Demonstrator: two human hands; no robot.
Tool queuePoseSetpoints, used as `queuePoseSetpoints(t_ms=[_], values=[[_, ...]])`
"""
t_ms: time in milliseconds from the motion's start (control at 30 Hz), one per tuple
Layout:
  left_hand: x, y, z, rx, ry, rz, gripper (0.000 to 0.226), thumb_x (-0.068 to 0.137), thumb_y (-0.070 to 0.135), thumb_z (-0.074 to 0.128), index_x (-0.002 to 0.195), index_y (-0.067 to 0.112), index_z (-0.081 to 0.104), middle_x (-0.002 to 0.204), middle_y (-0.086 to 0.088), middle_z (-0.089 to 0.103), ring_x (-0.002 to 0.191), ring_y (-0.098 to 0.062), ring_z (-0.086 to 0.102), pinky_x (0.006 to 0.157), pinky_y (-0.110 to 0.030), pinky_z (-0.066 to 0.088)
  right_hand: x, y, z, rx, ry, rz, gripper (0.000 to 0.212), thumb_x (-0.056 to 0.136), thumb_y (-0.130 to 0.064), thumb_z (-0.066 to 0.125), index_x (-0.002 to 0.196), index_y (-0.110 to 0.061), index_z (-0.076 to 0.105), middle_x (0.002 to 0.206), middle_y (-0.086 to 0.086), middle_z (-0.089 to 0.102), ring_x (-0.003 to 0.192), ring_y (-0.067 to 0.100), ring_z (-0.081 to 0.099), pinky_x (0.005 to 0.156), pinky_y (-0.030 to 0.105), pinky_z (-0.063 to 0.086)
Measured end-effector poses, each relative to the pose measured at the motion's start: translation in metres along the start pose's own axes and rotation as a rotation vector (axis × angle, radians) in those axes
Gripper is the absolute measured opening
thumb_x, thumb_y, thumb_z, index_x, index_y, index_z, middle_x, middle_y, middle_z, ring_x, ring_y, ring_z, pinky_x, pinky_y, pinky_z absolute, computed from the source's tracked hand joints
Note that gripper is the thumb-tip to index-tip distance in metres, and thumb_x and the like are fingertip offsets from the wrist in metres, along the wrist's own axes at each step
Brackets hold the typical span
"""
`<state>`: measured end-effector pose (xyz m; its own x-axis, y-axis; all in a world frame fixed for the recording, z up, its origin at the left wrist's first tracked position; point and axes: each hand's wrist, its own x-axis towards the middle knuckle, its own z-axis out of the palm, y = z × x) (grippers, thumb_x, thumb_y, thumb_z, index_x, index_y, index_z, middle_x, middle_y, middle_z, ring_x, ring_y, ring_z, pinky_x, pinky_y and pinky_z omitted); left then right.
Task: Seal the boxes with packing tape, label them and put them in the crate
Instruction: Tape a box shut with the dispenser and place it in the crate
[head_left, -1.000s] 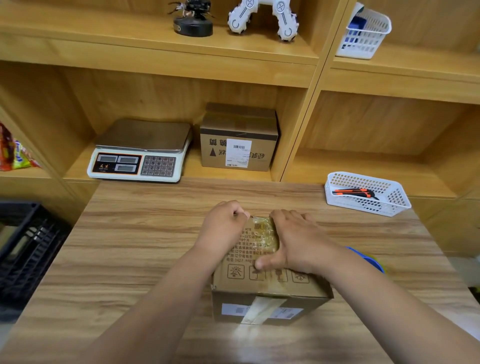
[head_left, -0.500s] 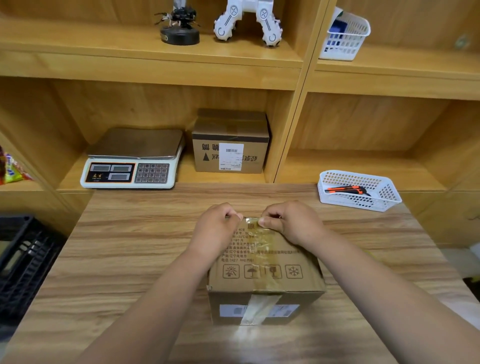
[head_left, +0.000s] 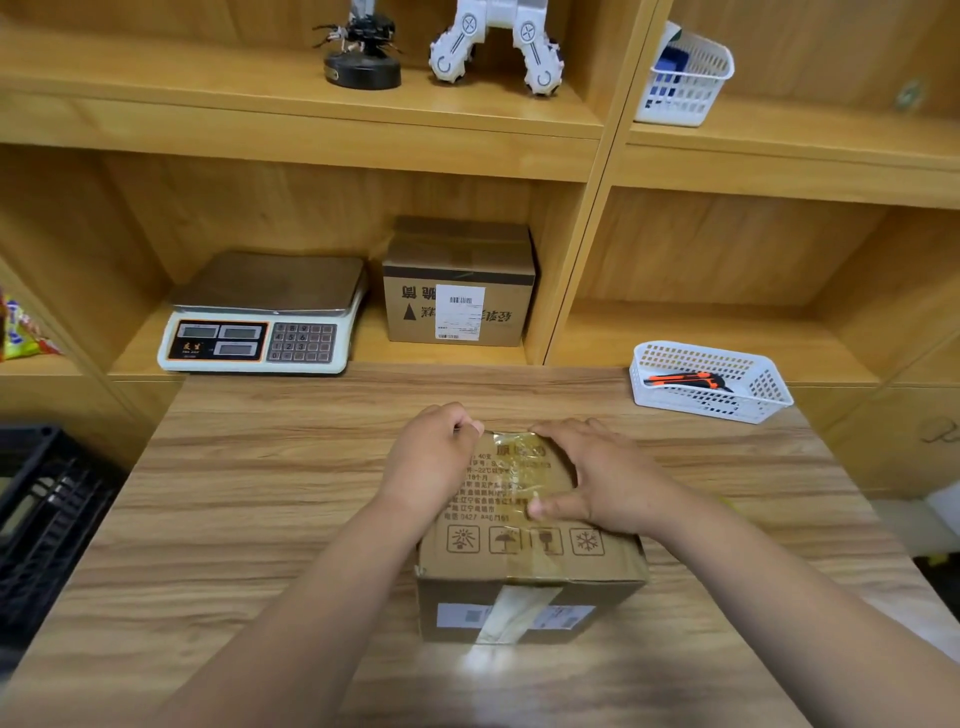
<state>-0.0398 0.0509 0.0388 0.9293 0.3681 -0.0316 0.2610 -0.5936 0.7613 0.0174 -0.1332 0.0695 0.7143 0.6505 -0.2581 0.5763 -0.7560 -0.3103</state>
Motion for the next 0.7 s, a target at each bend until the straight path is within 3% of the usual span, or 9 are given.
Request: queuePoseSetpoints(t_ms=[100,167,233,300,400,633,700], values=[[-0.004,0.001,0.000,0.084,0.031,0.066,0.021,0.096,0.023,0.042,0.089,0.020,0.061,0.097,0.004,0.058,0.089,-0.014,0.051,0.070,-0.026,0.034,0.013,0.003,0.005,0.140,0.143,0.037,0.046,0.078,-0.057,0.064,0.117,-0.034,0.055,0.105,-0.009,0.059,0.104,0.015,0.053,0.073,0.026,0.036],[-0.010,0.004,-0.003,0.236,0.050,0.183,0.026,0.096,0.033,0.041,0.103,0.022,0.062,0.105,0.006,0.058,0.104,-0.014,0.046,0.080,-0.024,0.030,0.021,0.004,0.008,0.173,0.199,0.076,0.029,0.081,-0.057,0.061,0.100,-0.035,0.059,0.088,-0.010,0.060,0.088,0.015,0.055,0.064,0.027,0.034],[-0.019,0.007,-0.008,0.399,-0.070,0.340,0.048,0.091,0.056,0.038,0.129,0.028,0.049,0.127,0.009,0.049,0.123,-0.013,0.034,0.100,-0.030,0.027,0.026,0.003,0.010,0.188,0.228,0.097,0.018,0.084,-0.054,0.059,0.087,-0.036,0.057,0.082,-0.010,0.059,0.081,0.015,0.053,0.063,0.028,0.034],[-0.029,0.010,-0.012,0.510,-0.269,0.427,0.081,0.081,0.074,0.035,0.147,0.031,0.018,0.151,0.012,0.022,0.139,-0.010,0.010,0.114,-0.035,0.009,0.028,0.002,0.010,0.186,0.241,0.099,0.018,0.085,-0.054,0.057,0.083,-0.036,0.056,0.082,-0.009,0.060,0.081,0.015,0.053,0.064,0.029,0.038],[-0.034,0.008,-0.011,0.681,-0.361,0.482,0.108,0.071,0.084,0.034,0.149,0.025,-0.010,0.156,0.009,-0.016,0.142,-0.006,-0.017,0.116,-0.035,-0.013,0.028,0.007,0.011,0.189,0.282,0.092,0.022,0.085,-0.055,0.055,0.083,-0.034,0.059,0.085,-0.007,0.064,0.082,0.016,0.056,0.070,0.033,0.046],[-0.035,0.006,-0.013,0.744,-0.446,0.490,0.118,0.066,0.088,0.036,0.147,0.021,-0.018,0.150,0.007,-0.030,0.136,-0.006,-0.031,0.114,-0.037,-0.019,0.023,0.003,0.016,0.167,0.325,0.078,0.022,0.090,-0.051,0.051,0.089,-0.033,0.062,0.080,-0.009,0.061,0.085,0.019,0.058,0.071,0.035,0.048],[-0.036,0.007,-0.014,0.741,-0.469,0.496,0.122,0.063,0.089,0.038,0.147,0.020,-0.018,0.149,0.007,-0.030,0.136,-0.007,-0.031,0.113,-0.036,-0.020,0.018,0.004,0.015,0.090,0.337,0.025,0.028,0.090,-0.052,0.050,0.101,-0.031,0.063,0.094,-0.007,0.065,0.095,0.020,0.058,0.077,0.034,0.046]])
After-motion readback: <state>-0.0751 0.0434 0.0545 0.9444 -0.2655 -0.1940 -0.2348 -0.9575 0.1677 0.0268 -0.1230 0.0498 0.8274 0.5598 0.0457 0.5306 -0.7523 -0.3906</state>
